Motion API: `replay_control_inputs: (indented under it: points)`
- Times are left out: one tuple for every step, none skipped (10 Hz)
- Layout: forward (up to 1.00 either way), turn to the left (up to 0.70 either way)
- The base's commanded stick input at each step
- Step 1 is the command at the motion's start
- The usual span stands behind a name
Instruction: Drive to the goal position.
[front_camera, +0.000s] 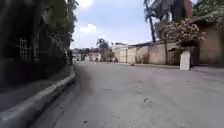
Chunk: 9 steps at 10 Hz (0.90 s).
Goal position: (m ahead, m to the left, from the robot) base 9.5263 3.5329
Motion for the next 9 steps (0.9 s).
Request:
replay_control_inputs:
  points:
    - [1.00,0.00]
    - [1.00,0.00]
    - [1.00,0.00]
    - [1.00,0.00]
    - [1.00,0.00]
    - [1.00,0.00]
    - [1.00,0.00]
    - [1.00,0.00]
    - [1.00,0.00]
